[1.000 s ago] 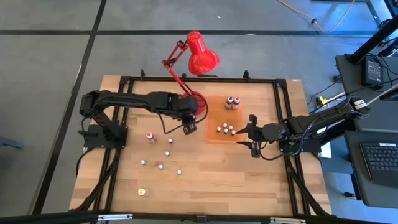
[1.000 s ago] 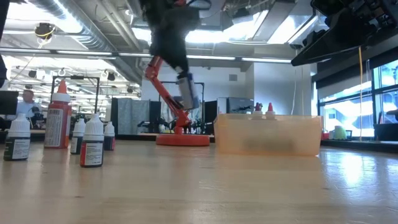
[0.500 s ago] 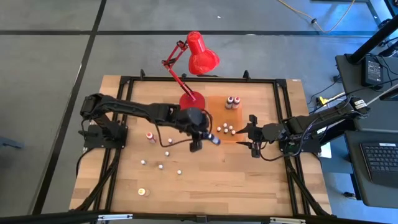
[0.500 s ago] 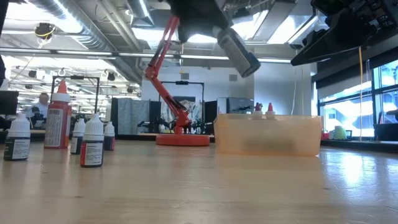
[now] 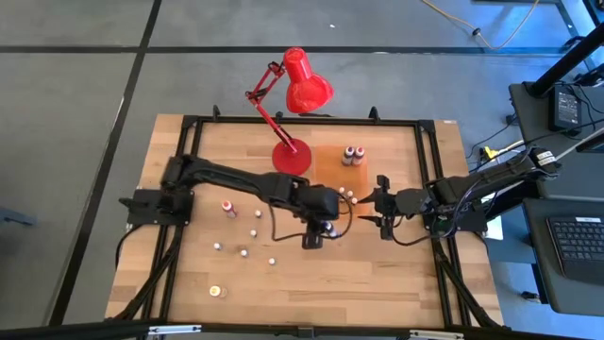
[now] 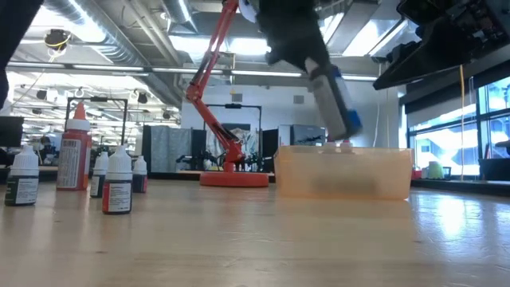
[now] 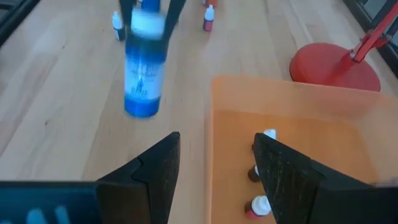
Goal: Pick & Place food coloring
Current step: Put the large blue food coloring bottle into the orange bin
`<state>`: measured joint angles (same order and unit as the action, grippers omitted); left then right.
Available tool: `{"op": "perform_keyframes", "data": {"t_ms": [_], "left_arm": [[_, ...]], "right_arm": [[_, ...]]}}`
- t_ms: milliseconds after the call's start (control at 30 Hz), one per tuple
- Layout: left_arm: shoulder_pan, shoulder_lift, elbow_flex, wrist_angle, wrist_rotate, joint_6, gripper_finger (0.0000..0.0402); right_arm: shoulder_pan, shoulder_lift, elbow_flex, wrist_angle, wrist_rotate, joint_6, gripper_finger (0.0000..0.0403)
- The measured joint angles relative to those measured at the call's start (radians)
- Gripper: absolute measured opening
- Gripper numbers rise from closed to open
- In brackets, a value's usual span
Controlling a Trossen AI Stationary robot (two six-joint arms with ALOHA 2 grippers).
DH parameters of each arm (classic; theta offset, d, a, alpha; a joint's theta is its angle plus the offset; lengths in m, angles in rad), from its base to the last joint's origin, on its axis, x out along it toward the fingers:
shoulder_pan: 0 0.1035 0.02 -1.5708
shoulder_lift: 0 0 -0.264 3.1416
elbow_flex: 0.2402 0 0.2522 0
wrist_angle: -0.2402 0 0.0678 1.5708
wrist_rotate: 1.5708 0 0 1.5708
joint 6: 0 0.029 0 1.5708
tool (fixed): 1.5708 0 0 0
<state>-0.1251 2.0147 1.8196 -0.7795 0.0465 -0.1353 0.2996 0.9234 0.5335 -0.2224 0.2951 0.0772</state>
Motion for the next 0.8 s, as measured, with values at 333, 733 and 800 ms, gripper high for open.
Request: {"op": "perform_keyframes", "data": {"t_ms": [333,733,800], "left_arm": [[-0.018,0.176,0.162,-0.091,0.030,0.017,0.0129],[-0.020,0.215,0.162,-0.091,0.042,-0.009,0.0143],[-0.020,0.214,0.162,-0.092,0.042,-0.014,0.0145]], "right_arm": [[0.000,0.038,0.000,0.003,0.000,-0.005,0.0207],[0.000,0.042,-0.001,0.001,0.000,-0.007,0.0207],[0.000,0.042,-0.001,0.001,0.000,-0.007,0.0207]]}}
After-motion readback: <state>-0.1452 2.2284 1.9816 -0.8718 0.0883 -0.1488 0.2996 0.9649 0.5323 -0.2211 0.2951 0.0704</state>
